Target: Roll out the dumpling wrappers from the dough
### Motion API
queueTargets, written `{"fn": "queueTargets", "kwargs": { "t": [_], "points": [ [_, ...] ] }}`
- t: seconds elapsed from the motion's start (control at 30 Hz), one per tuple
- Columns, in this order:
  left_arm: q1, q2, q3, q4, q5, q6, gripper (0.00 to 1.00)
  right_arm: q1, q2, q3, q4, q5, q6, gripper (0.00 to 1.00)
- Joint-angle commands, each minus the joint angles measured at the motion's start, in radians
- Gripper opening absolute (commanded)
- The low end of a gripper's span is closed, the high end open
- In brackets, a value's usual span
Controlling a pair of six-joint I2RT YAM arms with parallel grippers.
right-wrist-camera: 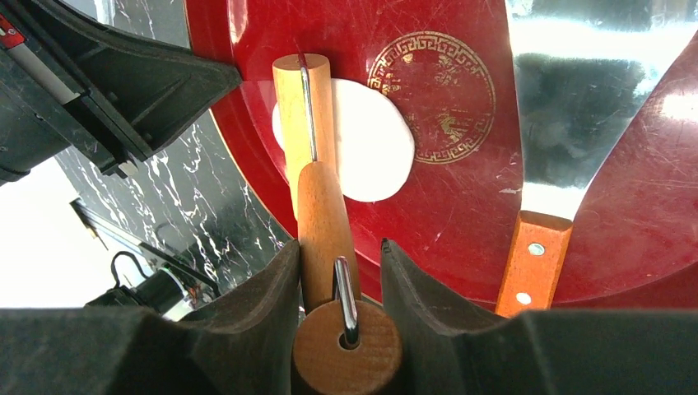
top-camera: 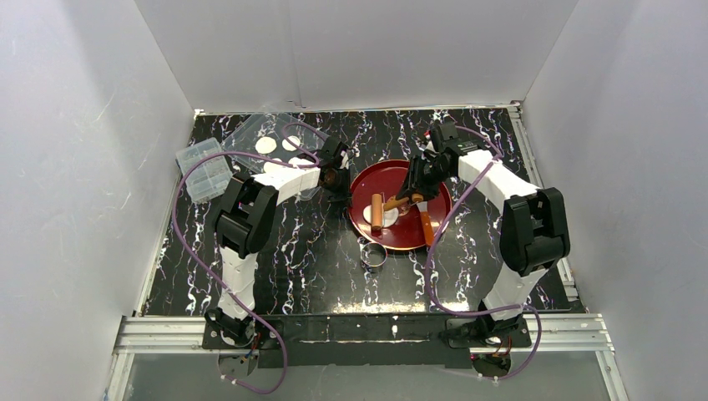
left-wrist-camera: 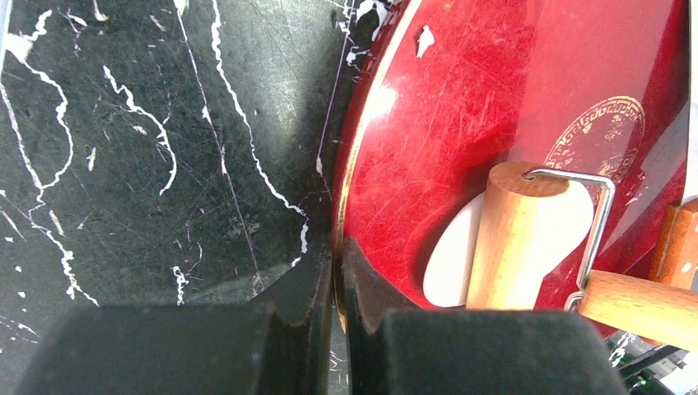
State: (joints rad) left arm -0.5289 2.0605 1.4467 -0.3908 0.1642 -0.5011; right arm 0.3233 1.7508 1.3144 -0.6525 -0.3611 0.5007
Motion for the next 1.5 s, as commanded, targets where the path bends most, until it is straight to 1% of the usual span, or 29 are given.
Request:
{"fn": "queueTargets", "kwargs": {
  "t": [0.0, 0.27, 0.37, 0.53, 0.6, 0.77, 1.03, 1.17, 1.27, 1.47],
  "points": [
    [-0.006, -0.029, -0.049, -0.135, -0.07, 0.084, 0.0, -0.001, 0.083, -0.016, -0.158, 0.246, -0.082, 0.01],
    [-0.006, -0.03, -0.047, -0.132, -0.076, 0.087, 0.0, 0.11, 0.183, 0.066, -0.13, 0.188, -0.022, 0.01],
    [-0.007, -0.029, -0.05, -0.134, -0.074, 0.087, 0.0, 0.125, 0.191, 0.091, -0.128, 0.168, -0.011, 0.01],
    [-0.006, -0.027, -0.048, -0.132, -0.074, 0.087, 0.0, 0.112, 0.163, 0.128, -0.175, 0.212, -0.048, 0.01],
    [-0.006, -0.028, -0.05, -0.133, -0.077, 0.088, 0.0, 0.087, 0.142, 0.113, -0.185, 0.219, -0.059, 0.01],
    [-0.006, -0.031, -0.052, -0.132, -0.081, 0.09, 0.0, 0.0, 0.068, 0.01, -0.176, 0.241, -0.088, 0.01],
    [-0.006, -0.027, -0.05, -0.133, -0.08, 0.091, 0.0, -0.131, -0.026, -0.176, -0.138, 0.237, -0.117, 0.01],
    [-0.006, -0.025, -0.048, -0.133, -0.082, 0.091, 0.0, -0.138, -0.025, -0.181, -0.143, 0.235, -0.128, 0.01],
    [-0.006, -0.026, -0.048, -0.132, -0.082, 0.092, 0.0, -0.131, -0.008, -0.161, -0.128, 0.209, -0.105, 0.01],
    [-0.006, -0.02, -0.043, -0.138, -0.086, 0.101, 0.0, -0.054, 0.071, -0.05, -0.104, 0.132, -0.041, 0.01]
  ]
}}
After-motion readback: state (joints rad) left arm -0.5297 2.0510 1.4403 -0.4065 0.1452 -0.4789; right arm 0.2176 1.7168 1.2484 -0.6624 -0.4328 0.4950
